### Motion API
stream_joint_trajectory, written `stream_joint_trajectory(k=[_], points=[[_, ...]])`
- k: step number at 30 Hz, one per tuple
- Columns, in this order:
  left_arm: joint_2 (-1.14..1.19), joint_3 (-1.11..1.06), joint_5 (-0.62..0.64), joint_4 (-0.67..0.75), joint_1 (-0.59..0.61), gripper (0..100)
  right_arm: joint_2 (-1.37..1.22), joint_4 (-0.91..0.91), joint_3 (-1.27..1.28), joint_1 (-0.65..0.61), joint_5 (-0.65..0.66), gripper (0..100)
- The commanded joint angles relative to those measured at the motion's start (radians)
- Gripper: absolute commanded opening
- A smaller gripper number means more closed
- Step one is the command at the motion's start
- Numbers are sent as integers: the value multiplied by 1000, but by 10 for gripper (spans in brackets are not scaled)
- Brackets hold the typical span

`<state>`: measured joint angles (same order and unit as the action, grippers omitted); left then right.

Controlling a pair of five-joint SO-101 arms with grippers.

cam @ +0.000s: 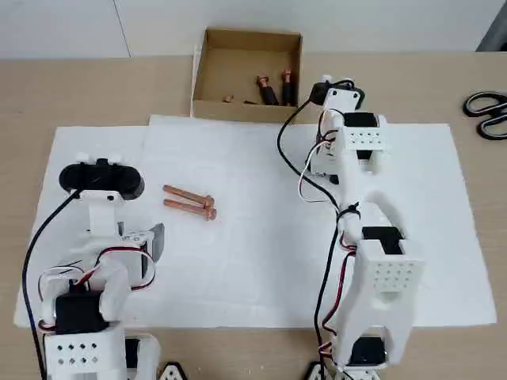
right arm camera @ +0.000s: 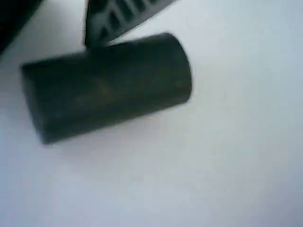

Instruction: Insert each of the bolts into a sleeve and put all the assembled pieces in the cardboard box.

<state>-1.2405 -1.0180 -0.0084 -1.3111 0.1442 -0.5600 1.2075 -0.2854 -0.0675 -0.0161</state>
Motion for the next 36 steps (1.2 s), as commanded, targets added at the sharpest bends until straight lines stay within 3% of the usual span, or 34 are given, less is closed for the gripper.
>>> stream_joint_trajectory(k=[1,14,23,32,36], points=[[-11,2,-6,8,-3,215,-2,-15,-44,-2,-8,220],[-11,1,-6,8,3,215,-21,-5,-44,10,-6,218],[-11,1,-6,6,3,215,-21,-5,-43,48,-2,17],[-11,1,-6,6,3,215,-10,62,-46,67,3,7],[-6,10,-6,0,3,215,31,186,-89,67,48,6]])
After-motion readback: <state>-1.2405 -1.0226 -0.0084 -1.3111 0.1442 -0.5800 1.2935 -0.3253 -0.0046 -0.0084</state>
